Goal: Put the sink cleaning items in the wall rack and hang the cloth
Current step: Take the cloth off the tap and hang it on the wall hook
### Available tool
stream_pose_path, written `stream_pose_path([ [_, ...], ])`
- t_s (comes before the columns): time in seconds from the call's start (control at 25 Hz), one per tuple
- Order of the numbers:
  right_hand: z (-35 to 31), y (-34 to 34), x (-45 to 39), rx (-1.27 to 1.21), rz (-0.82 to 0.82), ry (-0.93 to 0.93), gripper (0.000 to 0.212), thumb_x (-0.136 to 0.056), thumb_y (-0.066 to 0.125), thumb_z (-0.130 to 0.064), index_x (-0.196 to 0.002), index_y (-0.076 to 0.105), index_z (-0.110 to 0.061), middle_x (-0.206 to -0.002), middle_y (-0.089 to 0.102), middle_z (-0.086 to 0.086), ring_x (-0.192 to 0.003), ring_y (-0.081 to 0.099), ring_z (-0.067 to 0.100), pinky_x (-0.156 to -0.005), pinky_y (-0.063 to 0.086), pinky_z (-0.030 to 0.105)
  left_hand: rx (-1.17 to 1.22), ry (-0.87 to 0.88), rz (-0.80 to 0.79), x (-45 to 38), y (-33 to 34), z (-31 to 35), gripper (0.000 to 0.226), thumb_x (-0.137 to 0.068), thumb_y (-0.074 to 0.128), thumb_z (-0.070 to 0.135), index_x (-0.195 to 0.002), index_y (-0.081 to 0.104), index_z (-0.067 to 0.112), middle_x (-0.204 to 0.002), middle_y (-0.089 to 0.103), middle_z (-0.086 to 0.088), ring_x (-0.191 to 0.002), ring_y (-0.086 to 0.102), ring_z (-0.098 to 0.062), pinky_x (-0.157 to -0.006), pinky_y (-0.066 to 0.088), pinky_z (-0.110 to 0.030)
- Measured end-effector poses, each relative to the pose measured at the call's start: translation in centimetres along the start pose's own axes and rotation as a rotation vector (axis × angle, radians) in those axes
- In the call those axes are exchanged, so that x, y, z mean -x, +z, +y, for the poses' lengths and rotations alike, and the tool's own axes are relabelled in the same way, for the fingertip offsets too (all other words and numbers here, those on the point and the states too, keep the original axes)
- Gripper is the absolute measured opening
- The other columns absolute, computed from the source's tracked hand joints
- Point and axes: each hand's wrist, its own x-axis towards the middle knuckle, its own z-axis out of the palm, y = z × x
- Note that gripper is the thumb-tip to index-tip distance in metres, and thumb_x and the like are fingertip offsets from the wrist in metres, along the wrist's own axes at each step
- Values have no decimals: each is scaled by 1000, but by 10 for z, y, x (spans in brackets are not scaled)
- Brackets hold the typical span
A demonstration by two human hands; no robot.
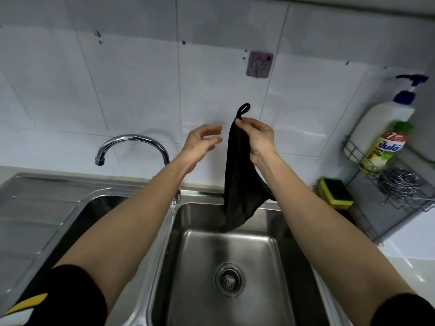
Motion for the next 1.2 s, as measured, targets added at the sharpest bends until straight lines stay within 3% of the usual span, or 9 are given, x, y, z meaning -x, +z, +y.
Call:
stream_pose_path([
  [0.12,-6,-4,-4,115,34,-43,13,-75,80,-13,-85,73,-8,-76,70,8,-72,66,23,-80,56,39,58,118,133,-24,15,41,16,-84,69,12,-100,70,9,-89,69,-3,-81,67,-17,-80,57,-30],
  [0.4,-31,-22,-18,376,26,-161,3,-77,78,-18,-77,75,-16,-77,72,2,-77,69,21,-82,57,35,-238,240,27,-57,38,76,8,-81,73,18,-87,74,13,-80,72,0,-69,65,-10,-60,51,-19],
  [0.68,-55,-23,-48,302,57,-228,4,-81,75,-14,-82,75,-10,-79,72,4,-76,68,19,-81,57,33,-290,322,119,-89,49,87,10,-83,69,17,-86,74,9,-76,70,0,-63,61,1,-67,48,-18],
  [0.8,-62,-20,-64,238,77,-226,4,-84,73,-13,-80,73,-11,-78,71,4,-73,68,17,-79,58,31,-312,323,144,-108,57,94,14,-84,68,17,-87,74,5,-76,69,-3,-67,62,-8,-72,53,-29],
  [0.96,-64,-16,-90,151,91,-160,4,-82,74,-13,-84,74,-9,-92,74,14,-88,71,27,-87,58,40,-338,264,187,-135,65,96,15,-84,69,20,-82,74,6,-76,69,-6,-76,66,-20,-79,56,-39],
  [1.08,-60,-16,-108,128,120,-113,17,-80,77,-13,-94,73,-4,-100,73,18,-97,70,32,-90,57,43,-406,225,209,-151,70,95,14,-84,69,22,-77,73,11,-74,68,-3,-82,69,-26,-77,58,-40],
  [1.2,-55,-17,-120,107,124,-85,25,-79,78,-13,-100,72,-1,-104,72,18,-101,69,32,-92,56,43,-504,184,236,-160,75,91,16,-84,67,27,-80,74,14,-86,74,-4,-84,69,-24,-75,56,-34],
])
